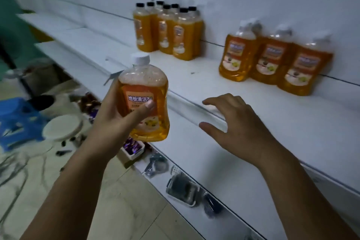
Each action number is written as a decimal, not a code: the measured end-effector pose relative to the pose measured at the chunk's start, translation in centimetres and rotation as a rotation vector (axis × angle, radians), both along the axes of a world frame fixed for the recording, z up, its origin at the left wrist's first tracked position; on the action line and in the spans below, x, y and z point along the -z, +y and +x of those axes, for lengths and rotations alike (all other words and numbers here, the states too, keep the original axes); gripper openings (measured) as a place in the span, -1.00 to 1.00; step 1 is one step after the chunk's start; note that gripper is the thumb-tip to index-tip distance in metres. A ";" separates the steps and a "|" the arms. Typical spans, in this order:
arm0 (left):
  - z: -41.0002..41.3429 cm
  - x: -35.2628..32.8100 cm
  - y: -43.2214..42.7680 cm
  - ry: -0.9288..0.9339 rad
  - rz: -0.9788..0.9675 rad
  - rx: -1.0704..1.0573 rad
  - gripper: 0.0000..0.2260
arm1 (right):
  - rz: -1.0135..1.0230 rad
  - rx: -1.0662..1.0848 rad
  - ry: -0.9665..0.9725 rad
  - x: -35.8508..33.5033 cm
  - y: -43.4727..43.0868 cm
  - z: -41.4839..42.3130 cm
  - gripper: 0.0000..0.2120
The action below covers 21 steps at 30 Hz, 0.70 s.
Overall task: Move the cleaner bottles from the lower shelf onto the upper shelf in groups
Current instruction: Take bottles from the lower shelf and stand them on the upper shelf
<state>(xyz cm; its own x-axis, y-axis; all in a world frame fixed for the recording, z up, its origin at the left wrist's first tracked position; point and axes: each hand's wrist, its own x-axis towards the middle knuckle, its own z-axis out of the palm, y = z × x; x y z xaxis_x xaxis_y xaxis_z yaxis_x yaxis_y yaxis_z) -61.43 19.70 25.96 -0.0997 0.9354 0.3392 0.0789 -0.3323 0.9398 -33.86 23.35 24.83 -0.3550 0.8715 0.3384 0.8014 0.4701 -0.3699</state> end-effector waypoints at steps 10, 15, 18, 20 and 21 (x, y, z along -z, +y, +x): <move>5.0 -5.6 12.1 0.160 0.175 0.388 -0.29 | -0.058 0.192 0.049 1.2 3.4 3.4 -0.61; 10.8 -9.9 17.2 0.417 0.305 0.496 -0.33 | -0.041 0.193 0.096 1.2 3.5 3.8 -0.66; 14.3 -11.9 19.4 0.574 0.446 0.532 -0.31 | -0.049 0.200 0.134 1.2 3.6 4.0 -0.69; 16.2 -12.8 20.4 0.656 0.532 0.557 -0.29 | -0.061 0.203 0.148 1.1 3.7 3.9 -0.70; 17.2 -13.1 20.9 0.696 0.555 0.573 -0.30 | -0.065 0.203 0.151 1.0 3.7 3.9 -0.70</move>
<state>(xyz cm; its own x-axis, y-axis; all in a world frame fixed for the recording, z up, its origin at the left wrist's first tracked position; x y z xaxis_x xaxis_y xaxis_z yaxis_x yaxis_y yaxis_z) -44.27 40.60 39.05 0.6882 0.4775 0.5462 0.2370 -0.8596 0.4528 -29.91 27.03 23.80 -0.1207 0.9414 0.3150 0.8104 0.2767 -0.5165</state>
